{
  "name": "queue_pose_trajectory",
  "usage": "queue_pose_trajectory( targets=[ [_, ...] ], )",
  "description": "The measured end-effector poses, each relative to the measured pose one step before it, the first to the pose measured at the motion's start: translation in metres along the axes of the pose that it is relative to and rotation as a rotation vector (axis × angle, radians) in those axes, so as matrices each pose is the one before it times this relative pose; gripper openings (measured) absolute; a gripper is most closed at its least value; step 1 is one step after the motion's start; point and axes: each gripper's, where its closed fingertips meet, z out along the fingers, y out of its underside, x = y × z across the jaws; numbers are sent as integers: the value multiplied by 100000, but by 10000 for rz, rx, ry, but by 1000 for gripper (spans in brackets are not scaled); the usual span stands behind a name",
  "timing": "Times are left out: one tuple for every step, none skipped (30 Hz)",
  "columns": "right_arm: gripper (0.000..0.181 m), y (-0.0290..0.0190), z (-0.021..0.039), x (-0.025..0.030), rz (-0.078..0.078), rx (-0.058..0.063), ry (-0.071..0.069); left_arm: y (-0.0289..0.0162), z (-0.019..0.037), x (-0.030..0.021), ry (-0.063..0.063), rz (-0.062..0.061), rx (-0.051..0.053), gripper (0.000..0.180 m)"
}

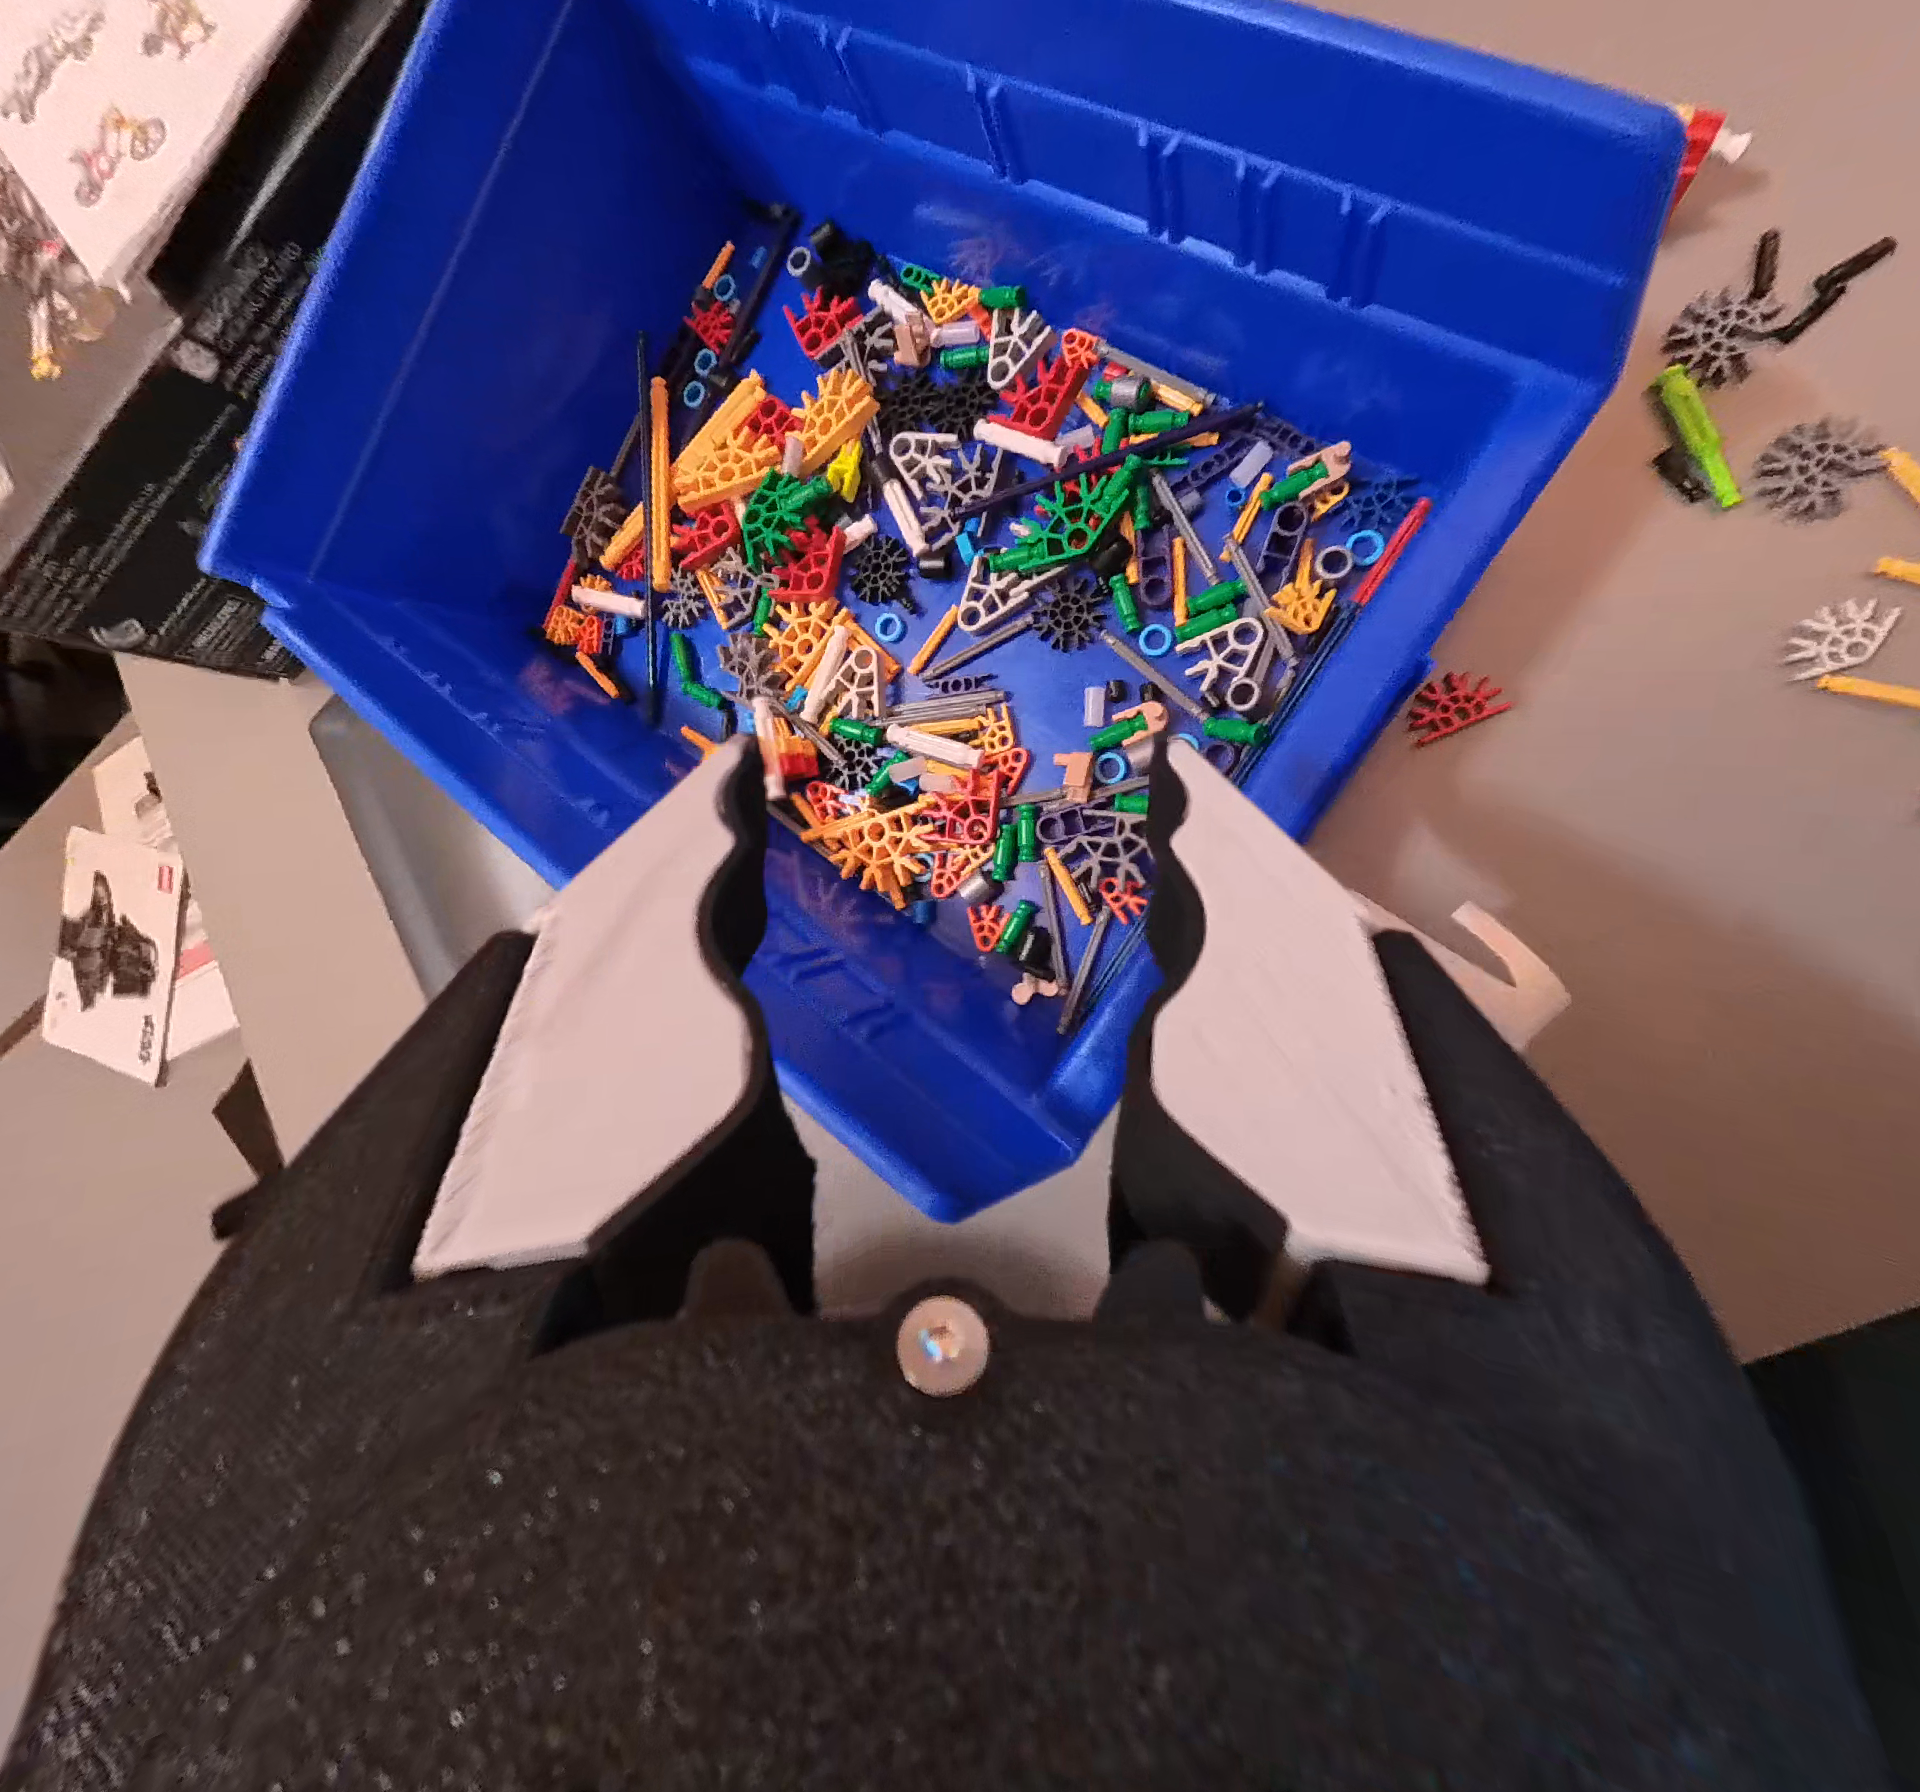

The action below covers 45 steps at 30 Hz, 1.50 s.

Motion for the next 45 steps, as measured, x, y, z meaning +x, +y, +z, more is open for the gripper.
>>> queue_pose_trajectory(
  targets=[
    [29, 6, -4, 14, 23, -3, -8, -494, -23, -85, 87, 170, 316, 73],
    [29, 1, -1, 15, 20, 1, -8, -594, -60, -71, 80, 59, 408, 72],
    [29, -7, 8, 1, 18, -3, -10, -461, -34, 66, 157, 24, 307, 70],
    [29, 13, 14, 24, 21, -11, -5, -386, -27, 14, 45, 149, 262, 65],
    [29, 11, 13, 17, 22, -17, -2, -276, -11, -53, -55, 195, 189, 64],
    [29, 17, 18, 18, 22, -17, -5, -169, 18, -64, -38, 107, 126, 64],
    [29, 11, 14, 16, 23, -10, -9, -219, -3, 39, 20, 90, 174, 63],
    [29, 5, 3, 9, 23, -5, -9, -287, -43, 23, 31, 31, 229, 60],
    [29, 3, 3, 22, 25, -8, -3, -186, -16, -10, 70, -112, 168, 56],
    [28, 9, 21, 30, 25, -15, -1, -9, 15, -94, 45, -92, 70, 52],
    [28, 19, 17, 19, 22, -18, -4, 105, 28, -41, 57, -14, 10, 49],
    [28, 18, 19, 9, 21, -13, -7, 31, 9, -17, 80, -57, 59, 48],
    [28, -2, 5, 24, 21, -5, -4, -178, -67, -107, 26, -90, 177, 47],
    [28, -6, 7, 11, 18, -4, -3, -231, -111, 19, 75, -37, 194, 43],
    [28, 11, 7, 15, 16, -11, -4, -108, -77, 13, 33, 35, 83, 41],
    [28, 14, 14, 6, 12, -11, -4, 4, -39, -72, -41, 62, 3, 41],
    [28, 11, 8, 15, 9, -7, -3, 36, -6, -47, -33, 43, -4, 41],
    [28, 5, 3, 5, 10, -7, -5, 41, 21, 19, 22, 20, 12, 41],
    [28, 13, 14, 2, 14, -10, -7, -1, 25, 31, 25, -6, 48, 41],
    [28, 14, 5, 10, 16, -14, -8, 65, 32, -36, -7, -20, 12, 41],
    [28, 14, 7, 7, 15, -9, -5, 151, 62, -120, -47, 1, -50, 40],
    [27, -5, 6, 14, 15, -6, -2, 129, 53, -82, -20, 24, -40, 40],
    [27, 8, 8, 17, 14, -10, -4, 121, 71, -109, -19, 11, -63, 40],
    [27, 19, 18, 0, 12, -17, -6, 127, 77, -221, -70, 34, -97, 40],
    [27, 30, 21, 8, 8, -20, -6, 160, 82, -294, -94, 71, -140, 40],
    [26, 15, 12, -6, 3, -19, -11, 172, 97, -396, -137, 84, -173, 40],
    [26, 24, 10, -7, 1, -14, -14, 105, 103, -403, -117, 80, -141, 40],
    [26, 5, 5, -14, -8, -6, -11, 21, 95, -385, -83, 64, -103, 40],
    [25, 11, 4, -36, -26, -8, -18, -24, 110, -424, -94, 69, -85, 38],
    [24, 31, 10, -60, -38, -22, -30, -30, 141, -476, -114, 59, -92, 37],
    [24, 31, 16, -20, -22, -19, -15, -96, 166, -333, -25, 48, -59, 37],
    [24, 4, 5, 4, -4, -5, 4, -219, 172, -232, 19, 57, 0, 36],
    [24, 5, 4, 5, 4, -4, -4, -243, 220, -212, 13, 47, -12, 35],
    [23, 12, 14, -4, 14, -10, -11, -264, 278, -105, 62, 63, -26, 35],
    [23, 14, 10, 6, 16, -20, -13, -314, 334, 9, 104, 120, -21, 34],
    [23, 24, 20, 6, 5, -25, -20, -328, 387, -5, 84, 125, -13, 34],
    [23, 21, 21, -23, 6, -26, -28, -265, 455, -39, 83, 64, -54, 34],
    [23, 18, 15, -2, 14, -19, -24, -203, 492, 88, 183, 29, -66, 34],
    [23, -2, 3, -10, 13, -8, -21, -203, 518, 183, 236, 27, -53, 34],
    [23, 7, 3, -4, 9, -2, -19, -156, 504, -32, 84, 74, -80, 35],
    [23, -5, -14, -6, 8, 3, -12, -82, 523, -80, 46, 81, -138, 34],
    [22, -3, -6, 6, 7, 7, -7, -107, 523, 9, 113, 56, -127, 34],
    [22, -15, -2, 1, 3, 8, -6, -245, 517, -12, 100, 53, -39, 34],
    [22, -1, -6, -3, 2, 3, -4, -318, 537, -51, 104, 1, 7, 34],
    [22, 2, 6, -6, 0, -3, -1, -293, 558, 103, 214, -30, -17, 35]
  ],
)
